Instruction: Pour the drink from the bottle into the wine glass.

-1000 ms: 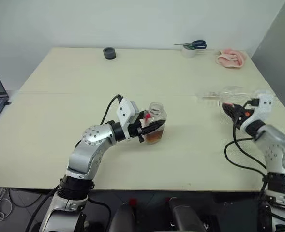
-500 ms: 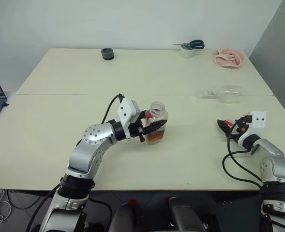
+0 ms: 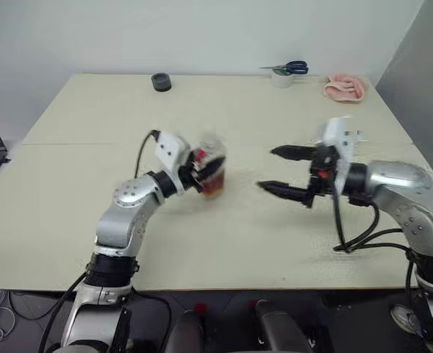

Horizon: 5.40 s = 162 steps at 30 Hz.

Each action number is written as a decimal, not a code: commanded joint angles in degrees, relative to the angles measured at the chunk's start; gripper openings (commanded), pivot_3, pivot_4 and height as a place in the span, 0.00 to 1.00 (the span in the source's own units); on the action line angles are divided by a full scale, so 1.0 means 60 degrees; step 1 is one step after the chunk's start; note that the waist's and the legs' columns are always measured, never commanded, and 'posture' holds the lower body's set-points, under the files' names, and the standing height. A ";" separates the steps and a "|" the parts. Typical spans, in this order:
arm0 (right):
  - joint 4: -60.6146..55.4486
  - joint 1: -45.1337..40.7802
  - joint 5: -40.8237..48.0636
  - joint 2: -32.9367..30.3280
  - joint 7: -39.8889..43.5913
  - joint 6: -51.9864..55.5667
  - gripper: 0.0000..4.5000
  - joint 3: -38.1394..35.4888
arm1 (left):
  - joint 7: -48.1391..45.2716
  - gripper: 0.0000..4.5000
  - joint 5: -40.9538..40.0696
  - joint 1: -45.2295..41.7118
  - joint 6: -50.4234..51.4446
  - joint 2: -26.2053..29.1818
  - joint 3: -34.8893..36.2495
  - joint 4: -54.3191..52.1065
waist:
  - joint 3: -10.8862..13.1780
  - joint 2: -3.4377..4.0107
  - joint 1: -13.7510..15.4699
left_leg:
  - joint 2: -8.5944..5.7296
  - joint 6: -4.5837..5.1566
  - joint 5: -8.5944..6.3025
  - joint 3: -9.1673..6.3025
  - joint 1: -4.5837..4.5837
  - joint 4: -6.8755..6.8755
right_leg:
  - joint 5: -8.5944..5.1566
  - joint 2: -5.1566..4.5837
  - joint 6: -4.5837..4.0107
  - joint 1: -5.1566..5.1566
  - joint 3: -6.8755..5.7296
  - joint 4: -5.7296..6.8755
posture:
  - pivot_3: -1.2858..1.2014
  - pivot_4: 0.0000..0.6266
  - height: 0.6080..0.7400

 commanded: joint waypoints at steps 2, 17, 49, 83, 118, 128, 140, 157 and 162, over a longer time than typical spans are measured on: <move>0.0609 -0.0882 -0.0745 0.1057 -0.0393 -0.0328 1.00 0.0921 | 0.0798 0.39 0.0243 -0.0321 -0.0392 0.0179 0.0760 0.0485 | 0.0000 0.0000 0.0087 | -0.0003 0.0000 0.0000 0.0000 -0.0003 0.0000 | 0.0000 -0.0005 0.0000 -0.0002 -0.0001 -0.0001 | 0.52 0.24 1.00; 0.2533 -0.1828 -0.2312 0.3327 -0.0578 -0.1411 1.00 0.1825 | 0.2357 0.39 0.0635 0.0918 -0.0682 0.0070 0.1382 0.0201 | -0.0004 -0.0006 0.0101 | -0.0016 -0.0003 0.0001 -0.0010 0.0002 0.0003 | 0.0030 -0.0040 -0.0049 -0.0002 -0.0020 0.0017 | 0.52 0.24 1.00; 0.4124 -0.0422 -0.2467 0.2061 -0.1820 -0.0475 1.00 -0.1516 | -0.0120 0.99 -0.0932 0.7437 -0.0822 0.0353 0.1598 -0.4076 | -0.0006 -0.0016 0.0130 | -0.0016 -0.0004 -0.0001 0.0012 0.0003 -0.0011 | -0.0010 -0.0049 -0.0031 -0.0007 -0.0011 0.0003 | 0.52 0.24 1.00; 1.3904 -0.3797 0.2024 0.3822 -0.6448 -0.4156 1.00 -0.9221 | -0.0697 0.99 -0.0288 0.2825 0.0166 0.0535 -0.1301 -0.3918 | -0.0004 -0.0007 -0.0157 | -0.0007 0.0005 -0.0001 0.0026 0.0008 -0.0016 | -0.0004 -0.0009 -0.0031 -0.0002 0.0020 0.0009 | 0.52 0.24 1.00; 1.6742 -0.4960 0.2146 0.3867 -0.5768 -0.6216 0.80 -0.9962 | -0.0184 1.00 -0.0315 0.2992 0.0739 0.0730 -0.1176 -0.4569 | -0.0003 -0.0007 -0.0169 | -0.0007 0.0005 -0.0001 0.0027 0.0008 -0.0017 | -0.0002 -0.0009 -0.0035 -0.0003 0.0023 0.0008 | 0.52 0.24 1.00; 1.6740 -0.4834 0.2107 0.3907 -0.5793 -0.6256 0.01 -0.9942 | -0.0130 1.00 -0.0253 0.3187 0.0721 0.0722 -0.1177 -0.4675 | -0.0003 -0.0006 -0.0170 | -0.0007 0.0005 -0.0001 0.0027 0.0008 -0.0017 | -0.0001 -0.0009 -0.0037 -0.0003 0.0022 0.0008 | 0.52 0.24 1.00; 1.6545 -0.4781 0.2097 0.3814 -0.5836 -0.6335 0.00 -0.9882 | -0.0276 1.00 -0.0156 0.3093 0.0560 0.0737 -0.1169 -0.4456 | -0.0003 -0.0006 -0.0169 | -0.0007 0.0005 -0.0001 0.0026 0.0009 -0.0016 | -0.0001 -0.0009 -0.0036 0.0001 0.0021 0.0007 | 0.52 0.24 1.00; 1.4871 -0.4195 0.2612 0.4258 -0.6956 -0.6016 0.78 -0.9834 | -0.0408 1.00 -0.0175 0.2944 0.0453 0.0784 -0.1138 -0.4194 | -0.0002 -0.0005 -0.0171 | -0.0006 0.0005 -0.0001 0.0025 0.0009 -0.0017 | 0.0018 -0.0009 -0.0068 -0.0002 0.0020 0.0008 | 0.52 0.24 1.00; 1.5575 -0.4525 0.2574 0.3992 -0.7011 -0.6100 0.99 -0.9817 | -0.0442 1.00 -0.0146 0.2864 0.0443 0.0789 -0.1114 -0.4104 | -0.0003 -0.0005 -0.0171 | -0.0007 0.0005 -0.0001 0.0027 0.0012 -0.0015 | 0.0017 -0.0009 -0.0066 0.0002 0.0021 0.0008 | 0.52 0.24 1.00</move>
